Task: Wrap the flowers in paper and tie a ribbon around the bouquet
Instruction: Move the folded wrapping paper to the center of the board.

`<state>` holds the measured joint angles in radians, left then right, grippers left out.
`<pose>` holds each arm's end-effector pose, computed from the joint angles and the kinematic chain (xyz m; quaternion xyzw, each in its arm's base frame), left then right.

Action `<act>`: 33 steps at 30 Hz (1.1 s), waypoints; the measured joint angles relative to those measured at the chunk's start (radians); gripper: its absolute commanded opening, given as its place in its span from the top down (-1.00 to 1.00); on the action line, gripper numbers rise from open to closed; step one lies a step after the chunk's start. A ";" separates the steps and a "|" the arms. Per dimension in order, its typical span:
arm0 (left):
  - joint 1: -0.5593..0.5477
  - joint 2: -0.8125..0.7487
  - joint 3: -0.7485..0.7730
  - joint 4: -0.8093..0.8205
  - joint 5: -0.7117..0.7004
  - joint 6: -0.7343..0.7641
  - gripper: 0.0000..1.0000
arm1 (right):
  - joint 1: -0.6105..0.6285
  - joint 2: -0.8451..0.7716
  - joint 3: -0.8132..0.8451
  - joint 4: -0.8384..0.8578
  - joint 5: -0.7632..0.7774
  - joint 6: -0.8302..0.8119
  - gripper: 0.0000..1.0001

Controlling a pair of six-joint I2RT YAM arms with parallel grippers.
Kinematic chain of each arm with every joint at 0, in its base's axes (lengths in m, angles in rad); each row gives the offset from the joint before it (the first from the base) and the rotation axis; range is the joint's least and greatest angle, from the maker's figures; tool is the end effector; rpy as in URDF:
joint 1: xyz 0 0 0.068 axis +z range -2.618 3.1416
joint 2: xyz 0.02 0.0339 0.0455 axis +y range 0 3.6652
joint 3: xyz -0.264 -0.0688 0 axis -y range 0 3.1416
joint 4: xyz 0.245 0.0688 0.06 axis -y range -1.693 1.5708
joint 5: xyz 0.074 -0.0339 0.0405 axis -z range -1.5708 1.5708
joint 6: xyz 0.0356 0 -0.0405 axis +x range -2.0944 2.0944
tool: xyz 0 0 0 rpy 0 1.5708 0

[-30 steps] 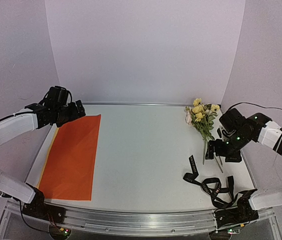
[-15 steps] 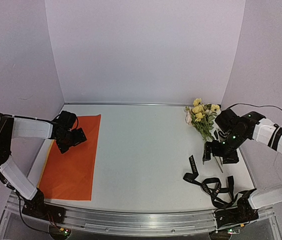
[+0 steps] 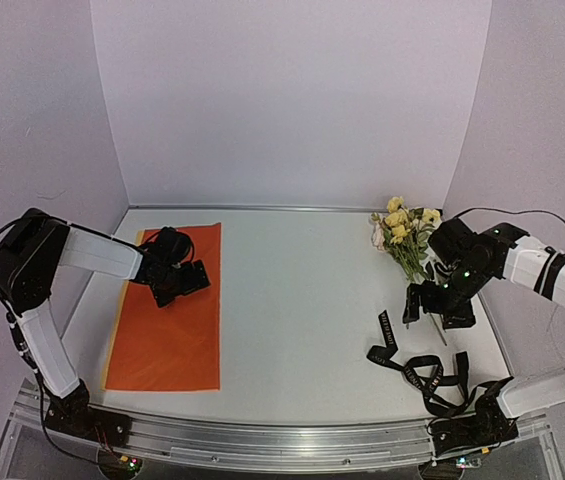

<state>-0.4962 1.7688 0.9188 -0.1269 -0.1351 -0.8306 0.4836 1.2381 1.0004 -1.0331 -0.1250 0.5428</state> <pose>0.3012 -0.1576 0.1373 -0.1783 0.9375 -0.1289 0.2698 0.1912 0.1054 0.2592 0.0199 0.9867 0.1270 0.0996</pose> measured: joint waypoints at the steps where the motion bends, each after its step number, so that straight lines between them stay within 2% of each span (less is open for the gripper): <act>1: -0.020 0.021 0.026 0.005 0.002 0.000 -0.99 | 0.001 0.000 0.000 0.002 0.000 0.002 -0.97; 9: -0.168 0.165 0.215 0.017 0.060 0.003 -0.99 | 0.016 0.027 -0.002 0.020 0.000 0.017 -0.97; 16: -0.218 0.143 0.269 -0.098 0.088 0.001 -0.99 | 0.041 0.101 0.023 0.021 -0.022 0.041 -0.97; 21: -0.171 -0.008 0.250 -0.188 0.091 0.029 -0.99 | 0.103 0.179 0.100 0.024 -0.043 0.067 -0.97; 26: -0.023 -0.184 0.125 -0.201 0.160 0.120 -0.99 | 0.182 0.280 0.169 0.075 -0.081 0.110 -0.97; 29: 0.064 -0.195 0.080 -0.214 0.217 0.195 -0.97 | 0.206 0.360 0.200 0.115 -0.112 0.139 -0.97; 33: 0.118 -0.158 0.060 -0.215 0.306 0.270 -0.91 | 0.228 0.469 0.270 0.154 -0.142 0.166 -0.97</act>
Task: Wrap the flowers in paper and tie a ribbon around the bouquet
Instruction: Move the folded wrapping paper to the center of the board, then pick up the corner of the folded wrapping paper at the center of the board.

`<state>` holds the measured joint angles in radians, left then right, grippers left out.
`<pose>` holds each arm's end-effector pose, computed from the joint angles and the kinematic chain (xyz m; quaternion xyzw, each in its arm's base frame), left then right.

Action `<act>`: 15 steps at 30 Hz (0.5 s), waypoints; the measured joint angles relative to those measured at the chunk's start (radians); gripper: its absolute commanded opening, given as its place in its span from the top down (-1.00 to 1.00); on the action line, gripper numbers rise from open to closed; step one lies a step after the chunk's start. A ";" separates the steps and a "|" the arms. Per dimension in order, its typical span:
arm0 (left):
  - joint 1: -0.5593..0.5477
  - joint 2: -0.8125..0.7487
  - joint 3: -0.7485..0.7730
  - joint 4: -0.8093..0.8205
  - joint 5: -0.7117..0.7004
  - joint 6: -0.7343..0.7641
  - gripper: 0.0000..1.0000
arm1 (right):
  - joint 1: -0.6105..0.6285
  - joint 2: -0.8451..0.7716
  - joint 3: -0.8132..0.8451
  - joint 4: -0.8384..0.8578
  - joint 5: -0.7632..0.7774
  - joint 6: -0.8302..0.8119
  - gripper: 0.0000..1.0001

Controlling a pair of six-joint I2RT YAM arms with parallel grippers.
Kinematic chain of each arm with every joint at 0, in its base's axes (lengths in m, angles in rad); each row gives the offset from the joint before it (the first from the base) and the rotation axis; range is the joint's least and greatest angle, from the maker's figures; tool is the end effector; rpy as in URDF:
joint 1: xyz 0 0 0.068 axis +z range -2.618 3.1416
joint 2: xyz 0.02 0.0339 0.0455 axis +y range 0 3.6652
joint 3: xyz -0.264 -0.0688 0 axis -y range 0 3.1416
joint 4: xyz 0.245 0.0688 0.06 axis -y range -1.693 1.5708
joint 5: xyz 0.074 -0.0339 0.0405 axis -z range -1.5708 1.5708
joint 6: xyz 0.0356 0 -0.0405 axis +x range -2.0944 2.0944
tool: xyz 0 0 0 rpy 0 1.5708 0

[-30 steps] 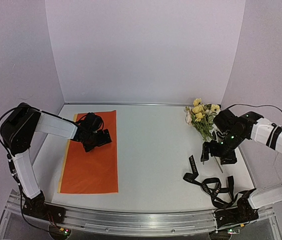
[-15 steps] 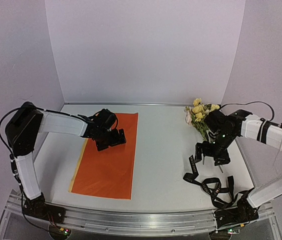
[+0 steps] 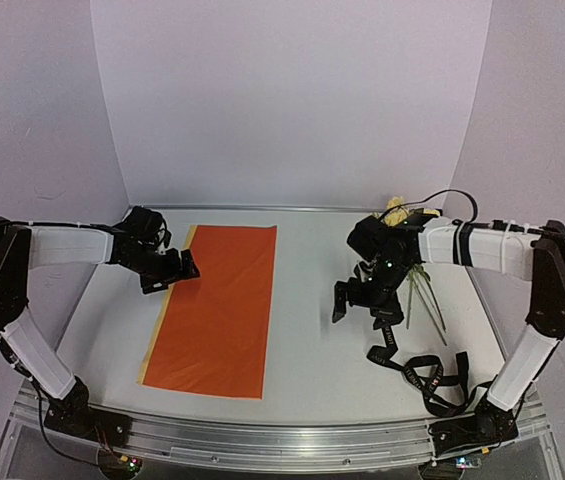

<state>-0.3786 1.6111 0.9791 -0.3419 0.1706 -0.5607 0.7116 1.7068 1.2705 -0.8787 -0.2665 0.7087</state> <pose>0.2998 -0.1258 0.1907 -0.0616 0.9507 -0.2052 0.2244 0.2443 0.2230 0.2211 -0.0184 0.9830 0.1823 0.0099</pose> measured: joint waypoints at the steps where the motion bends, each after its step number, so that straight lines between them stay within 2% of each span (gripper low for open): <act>1: 0.008 0.011 0.000 0.002 0.017 0.012 -0.90 | 0.005 0.022 0.018 0.010 -0.007 0.006 -0.97; 6: 0.042 0.070 0.000 0.017 0.086 0.047 -0.87 | 0.025 0.092 0.085 0.053 -0.037 0.033 -0.97; 15: 0.057 0.142 0.000 0.032 0.093 0.067 -0.86 | 0.050 0.217 0.193 0.093 -0.077 0.076 -0.97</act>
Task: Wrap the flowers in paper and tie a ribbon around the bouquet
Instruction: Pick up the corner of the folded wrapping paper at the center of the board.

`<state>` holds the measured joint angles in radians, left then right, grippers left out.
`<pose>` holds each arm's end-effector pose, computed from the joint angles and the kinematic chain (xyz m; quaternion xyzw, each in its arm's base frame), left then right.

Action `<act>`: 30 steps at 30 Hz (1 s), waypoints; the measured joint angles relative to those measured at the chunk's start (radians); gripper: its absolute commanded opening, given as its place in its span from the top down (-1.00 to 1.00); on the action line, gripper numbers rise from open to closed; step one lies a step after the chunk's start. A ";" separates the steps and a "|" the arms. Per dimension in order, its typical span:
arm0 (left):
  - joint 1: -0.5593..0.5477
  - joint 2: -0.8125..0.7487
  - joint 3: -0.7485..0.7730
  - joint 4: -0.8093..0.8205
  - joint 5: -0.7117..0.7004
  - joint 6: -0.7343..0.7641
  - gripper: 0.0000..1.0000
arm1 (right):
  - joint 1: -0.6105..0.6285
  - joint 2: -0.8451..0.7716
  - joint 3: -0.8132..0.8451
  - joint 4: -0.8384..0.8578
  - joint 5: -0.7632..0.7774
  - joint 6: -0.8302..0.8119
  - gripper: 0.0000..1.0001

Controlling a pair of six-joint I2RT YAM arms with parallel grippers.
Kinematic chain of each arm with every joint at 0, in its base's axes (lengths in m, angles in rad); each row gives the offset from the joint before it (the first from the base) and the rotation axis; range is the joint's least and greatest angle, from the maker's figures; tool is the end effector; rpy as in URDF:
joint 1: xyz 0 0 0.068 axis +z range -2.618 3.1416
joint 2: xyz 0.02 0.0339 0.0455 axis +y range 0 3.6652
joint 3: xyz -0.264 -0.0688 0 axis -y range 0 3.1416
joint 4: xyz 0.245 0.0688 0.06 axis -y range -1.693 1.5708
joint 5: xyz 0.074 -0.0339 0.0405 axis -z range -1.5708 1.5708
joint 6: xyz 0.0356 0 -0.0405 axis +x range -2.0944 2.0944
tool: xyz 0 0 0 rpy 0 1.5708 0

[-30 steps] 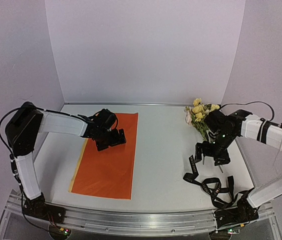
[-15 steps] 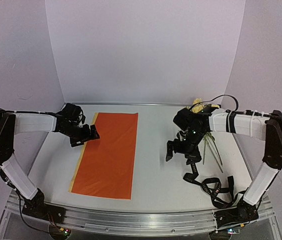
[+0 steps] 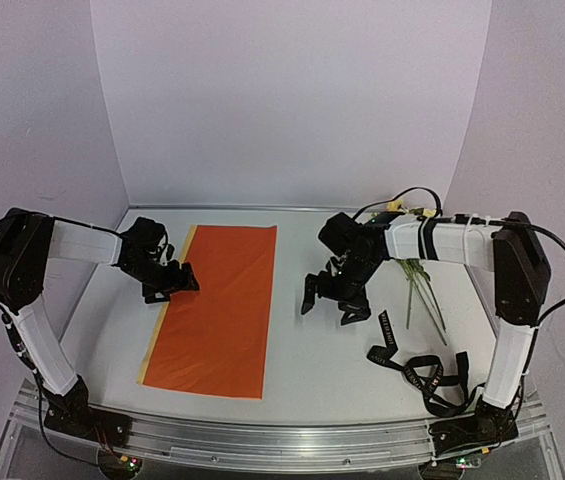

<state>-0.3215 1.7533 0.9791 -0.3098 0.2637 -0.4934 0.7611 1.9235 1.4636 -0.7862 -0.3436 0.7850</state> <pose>0.3156 -0.1149 0.1489 -0.0510 0.9613 -0.2118 0.1688 0.2753 0.2788 0.2044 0.0160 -0.9726 -0.2320 0.0038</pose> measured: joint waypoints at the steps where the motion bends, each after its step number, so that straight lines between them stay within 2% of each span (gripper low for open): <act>1: 0.000 0.004 -0.001 0.003 -0.001 0.000 -0.86 | 0.003 0.014 0.013 0.003 -0.004 0.003 -0.97; 25: 0.000 0.005 -0.003 0.012 -0.044 0.008 -0.97 | 0.043 0.276 0.259 0.046 -0.070 0.084 -0.82; 30: 0.001 -0.007 -0.003 -0.029 -0.053 0.016 -0.92 | 0.043 0.308 0.283 0.052 -0.071 0.088 -0.79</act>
<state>-0.3206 1.7467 0.9760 -0.3386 0.2103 -0.4773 0.8037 2.2317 1.7462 -0.7337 -0.4146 0.8733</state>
